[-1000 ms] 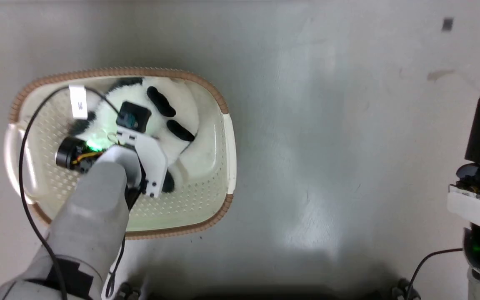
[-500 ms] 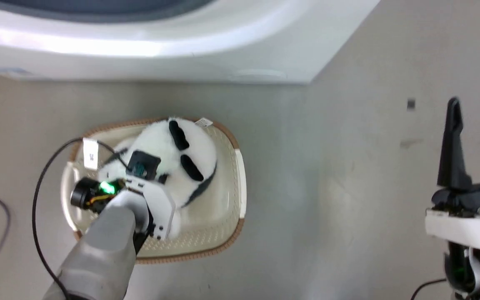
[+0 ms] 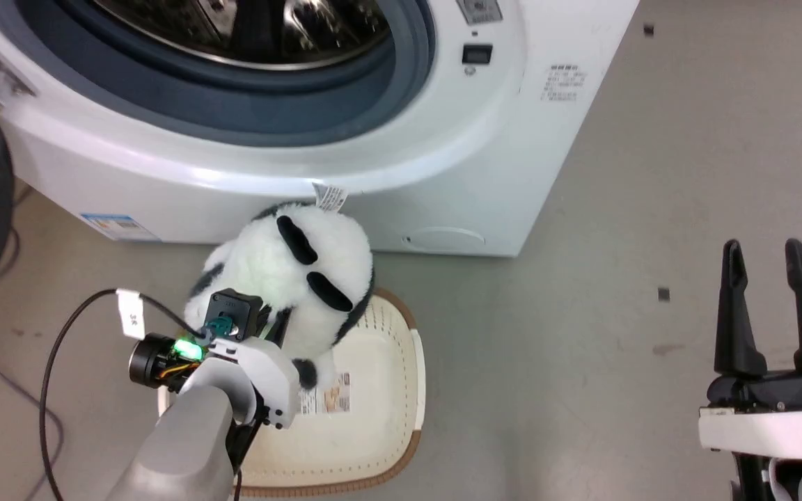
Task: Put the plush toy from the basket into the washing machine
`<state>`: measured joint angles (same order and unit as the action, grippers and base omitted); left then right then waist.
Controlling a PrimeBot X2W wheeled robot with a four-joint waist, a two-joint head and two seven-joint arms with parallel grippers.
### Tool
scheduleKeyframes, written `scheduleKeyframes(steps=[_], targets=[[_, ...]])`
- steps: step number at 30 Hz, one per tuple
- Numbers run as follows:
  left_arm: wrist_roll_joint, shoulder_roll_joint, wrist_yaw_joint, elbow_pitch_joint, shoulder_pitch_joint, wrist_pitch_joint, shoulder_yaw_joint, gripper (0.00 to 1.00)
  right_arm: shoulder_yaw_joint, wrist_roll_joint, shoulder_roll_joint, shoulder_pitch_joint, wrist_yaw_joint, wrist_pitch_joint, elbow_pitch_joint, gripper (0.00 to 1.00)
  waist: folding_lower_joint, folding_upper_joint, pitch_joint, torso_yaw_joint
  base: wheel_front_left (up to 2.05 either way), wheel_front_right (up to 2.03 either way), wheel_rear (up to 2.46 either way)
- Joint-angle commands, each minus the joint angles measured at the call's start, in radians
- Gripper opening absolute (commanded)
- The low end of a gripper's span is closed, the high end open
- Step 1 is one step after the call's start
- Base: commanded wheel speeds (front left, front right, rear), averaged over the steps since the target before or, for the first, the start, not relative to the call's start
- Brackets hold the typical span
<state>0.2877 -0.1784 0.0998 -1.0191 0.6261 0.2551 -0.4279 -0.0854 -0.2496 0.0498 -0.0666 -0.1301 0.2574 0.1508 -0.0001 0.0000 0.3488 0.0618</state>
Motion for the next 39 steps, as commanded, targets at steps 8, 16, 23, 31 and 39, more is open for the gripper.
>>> scheduleKeyframes(steps=[8,16,23,31,39], targets=[[0.001,-0.036,-0.051,0.279,-0.13,0.006,0.08,0.0,0.004,-0.019,0.0,0.051,-0.001,0.004,-0.013,1.0,0.0001,0.0,-0.125,0.016,0.0,0.0,0.0],[-0.007,-0.047,-0.075,0.411,-0.13,0.007,0.14,0.0,0.006,-0.033,0.0,0.047,-0.001,0.004,-0.009,1.0,0.0001,0.0,-0.137,-0.003,0.0,0.0,0.0],[-0.01,-0.061,-0.075,0.444,-0.016,0.007,0.188,0.0,0.014,-0.044,0.0,0.009,-0.001,0.004,0.004,1.0,0.0001,0.0,-0.062,-0.071,0.0,0.0,0.0],[-0.022,-0.116,-0.08,0.403,0.192,0.007,0.239,0.0,-0.005,-0.067,0.0,-0.054,-0.001,0.004,0.022,1.0,0.0001,0.0,0.098,-0.169,0.0,0.0,0.0],[-0.025,-0.197,-0.088,0.308,0.499,0.005,0.295,0.0,-0.014,-0.107,0.0,-0.136,-0.001,0.004,0.037,1.0,0.0001,0.0,0.274,-0.251,0.0,0.0,0.0]])
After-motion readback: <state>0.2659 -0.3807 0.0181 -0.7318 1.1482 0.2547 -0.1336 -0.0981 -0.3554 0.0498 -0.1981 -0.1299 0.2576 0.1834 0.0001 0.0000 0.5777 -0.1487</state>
